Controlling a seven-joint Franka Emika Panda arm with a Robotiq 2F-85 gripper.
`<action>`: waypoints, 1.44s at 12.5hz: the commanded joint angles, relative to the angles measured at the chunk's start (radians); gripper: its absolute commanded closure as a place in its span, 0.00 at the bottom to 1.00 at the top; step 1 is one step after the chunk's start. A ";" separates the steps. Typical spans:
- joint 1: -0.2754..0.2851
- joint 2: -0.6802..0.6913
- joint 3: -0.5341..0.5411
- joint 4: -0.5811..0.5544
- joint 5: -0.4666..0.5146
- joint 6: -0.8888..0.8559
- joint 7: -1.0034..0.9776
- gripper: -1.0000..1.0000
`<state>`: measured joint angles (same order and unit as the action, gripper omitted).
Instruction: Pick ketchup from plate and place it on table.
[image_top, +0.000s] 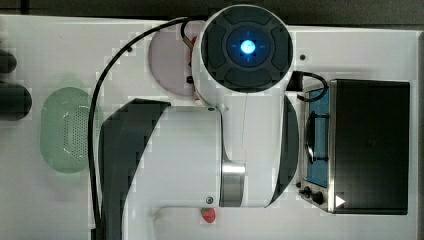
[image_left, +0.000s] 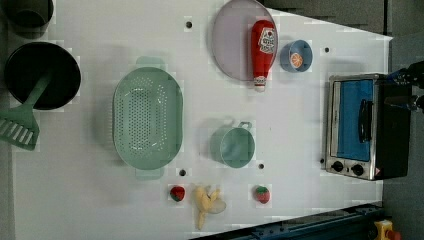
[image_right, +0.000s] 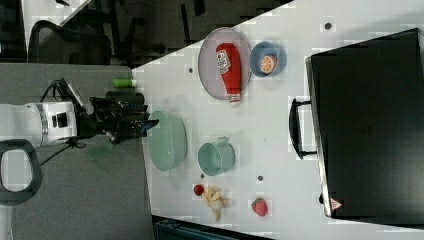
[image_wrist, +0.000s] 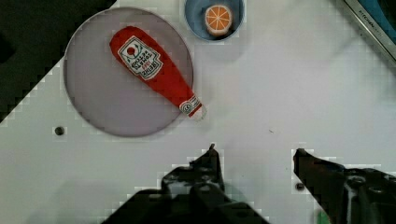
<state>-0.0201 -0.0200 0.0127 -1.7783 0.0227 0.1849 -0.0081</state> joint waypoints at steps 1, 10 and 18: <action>-0.106 -0.205 0.018 -0.091 0.025 -0.202 0.025 0.21; -0.089 -0.030 0.080 -0.088 0.025 -0.073 0.007 0.00; -0.078 0.230 0.138 -0.079 0.025 0.224 -0.227 0.00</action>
<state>-0.0922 0.2319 0.1471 -1.8662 0.0499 0.4075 -0.1302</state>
